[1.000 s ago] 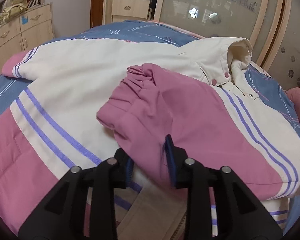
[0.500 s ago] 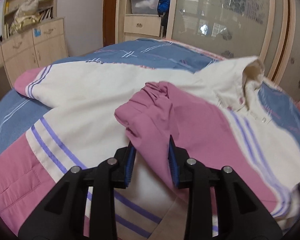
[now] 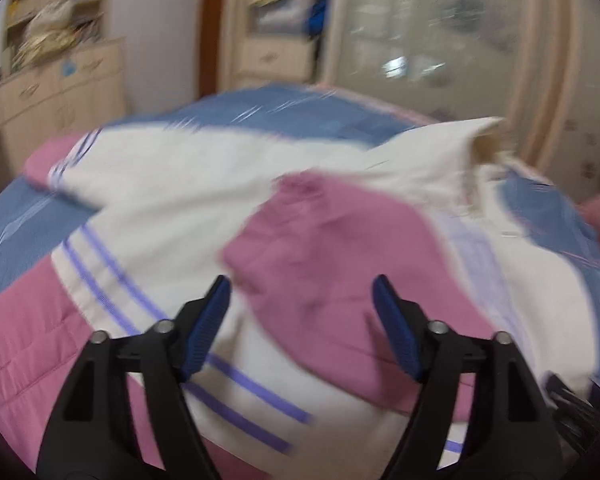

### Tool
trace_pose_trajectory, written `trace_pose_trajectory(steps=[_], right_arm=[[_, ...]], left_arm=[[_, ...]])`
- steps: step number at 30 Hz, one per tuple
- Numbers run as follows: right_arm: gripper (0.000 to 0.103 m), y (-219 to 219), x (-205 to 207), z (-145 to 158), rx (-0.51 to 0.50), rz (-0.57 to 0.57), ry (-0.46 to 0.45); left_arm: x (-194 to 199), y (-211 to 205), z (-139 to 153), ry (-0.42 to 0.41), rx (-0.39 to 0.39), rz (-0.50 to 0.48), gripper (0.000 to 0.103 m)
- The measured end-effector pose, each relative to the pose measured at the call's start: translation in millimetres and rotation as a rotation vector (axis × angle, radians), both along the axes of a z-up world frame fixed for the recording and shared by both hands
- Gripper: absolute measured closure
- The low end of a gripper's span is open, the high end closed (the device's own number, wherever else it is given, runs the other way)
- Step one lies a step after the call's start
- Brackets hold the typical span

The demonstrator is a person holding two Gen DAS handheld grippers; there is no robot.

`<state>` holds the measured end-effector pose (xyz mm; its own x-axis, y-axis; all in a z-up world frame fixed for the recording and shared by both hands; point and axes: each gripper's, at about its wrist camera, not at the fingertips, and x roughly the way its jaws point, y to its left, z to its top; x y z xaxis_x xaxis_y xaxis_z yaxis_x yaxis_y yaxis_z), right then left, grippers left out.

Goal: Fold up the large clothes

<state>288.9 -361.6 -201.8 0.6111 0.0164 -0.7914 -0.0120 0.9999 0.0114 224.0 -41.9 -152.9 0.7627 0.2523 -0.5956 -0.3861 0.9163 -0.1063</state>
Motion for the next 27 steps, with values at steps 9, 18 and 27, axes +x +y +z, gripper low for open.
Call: trace_pose_trajectory(steps=[9,18,27], right_arm=[[0.010,-17.5,-23.1,29.0,0.031,-0.145,-0.180],[0.026,-28.6,1.4,-6.1,0.109,-0.163,0.017],[0.025,-24.6,-12.5,14.2,-0.066,-0.236,-0.106]], left_arm=[[27.3,-79.4,-26.8,0.177,0.131,-0.385,0.013],[31.1,-70.2,-51.8,0.210,0.085,-0.375,0.011],[31.4,-72.2,-48.8,0.200,0.091,-0.370,0.010]])
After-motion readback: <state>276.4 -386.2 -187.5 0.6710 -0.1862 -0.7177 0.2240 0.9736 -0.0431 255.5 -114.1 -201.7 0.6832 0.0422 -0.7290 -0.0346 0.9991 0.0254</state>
